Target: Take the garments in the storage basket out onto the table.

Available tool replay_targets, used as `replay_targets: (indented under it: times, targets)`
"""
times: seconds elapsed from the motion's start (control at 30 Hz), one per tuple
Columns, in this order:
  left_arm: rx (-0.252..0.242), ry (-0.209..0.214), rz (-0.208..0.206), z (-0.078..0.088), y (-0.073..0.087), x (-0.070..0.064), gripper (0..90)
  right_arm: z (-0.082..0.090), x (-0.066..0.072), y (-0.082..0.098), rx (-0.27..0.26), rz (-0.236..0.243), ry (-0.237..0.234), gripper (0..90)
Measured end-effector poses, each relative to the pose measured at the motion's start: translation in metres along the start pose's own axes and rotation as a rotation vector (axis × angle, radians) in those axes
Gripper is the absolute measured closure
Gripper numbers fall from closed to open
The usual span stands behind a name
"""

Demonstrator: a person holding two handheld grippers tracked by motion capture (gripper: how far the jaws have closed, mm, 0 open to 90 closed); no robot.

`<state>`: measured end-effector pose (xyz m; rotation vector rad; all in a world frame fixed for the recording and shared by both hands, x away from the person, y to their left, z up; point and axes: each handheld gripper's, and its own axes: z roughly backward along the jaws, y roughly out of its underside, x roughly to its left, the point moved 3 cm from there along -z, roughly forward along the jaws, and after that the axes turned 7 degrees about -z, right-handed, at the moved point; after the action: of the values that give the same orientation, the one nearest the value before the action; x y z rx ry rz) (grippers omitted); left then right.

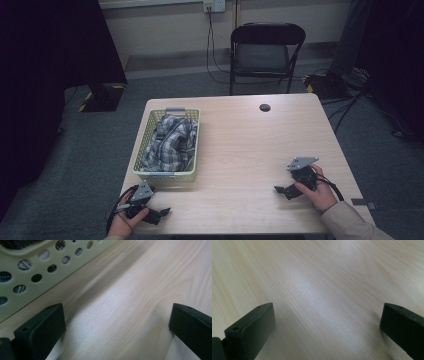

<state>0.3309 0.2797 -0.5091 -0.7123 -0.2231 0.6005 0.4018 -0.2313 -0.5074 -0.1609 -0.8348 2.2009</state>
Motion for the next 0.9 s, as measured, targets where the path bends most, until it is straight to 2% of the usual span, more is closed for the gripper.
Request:
replay_targets:
  times: [0.3, 0.4, 0.47, 0.53, 0.77, 0.9]
  targets:
    - [0.015, 0.007, 0.0, 0.0, -0.002, 0.0, 0.2, 0.0, -0.001, 0.003, -0.032, 0.004, -0.007, 0.0]
    - [0.043, 0.03, -0.01, 0.002, -0.004, -0.001, 0.7, 0.0, -0.001, 0.003, -0.032, 0.004, -0.007, 0.0]
    - [0.044, 0.035, -0.006, 0.004, -0.004, -0.002, 2.5, 0.0, -0.001, 0.003, -0.032, 0.004, -0.007, 0.0]
    - [0.023, 0.049, -0.002, 0.01, -0.008, -0.003, 1.7, 0.0, -0.001, 0.003, -0.032, 0.004, -0.008, 0.0]
    - [0.013, 0.067, -0.001, 0.018, -0.017, -0.005, 2.2, 0.0, -0.001, 0.003, -0.032, 0.004, -0.008, 0.0]
    - [0.005, 0.091, 0.031, 0.021, -0.024, -0.007, 2.2, 0.0, -0.001, 0.003, -0.032, 0.004, -0.008, 0.0]
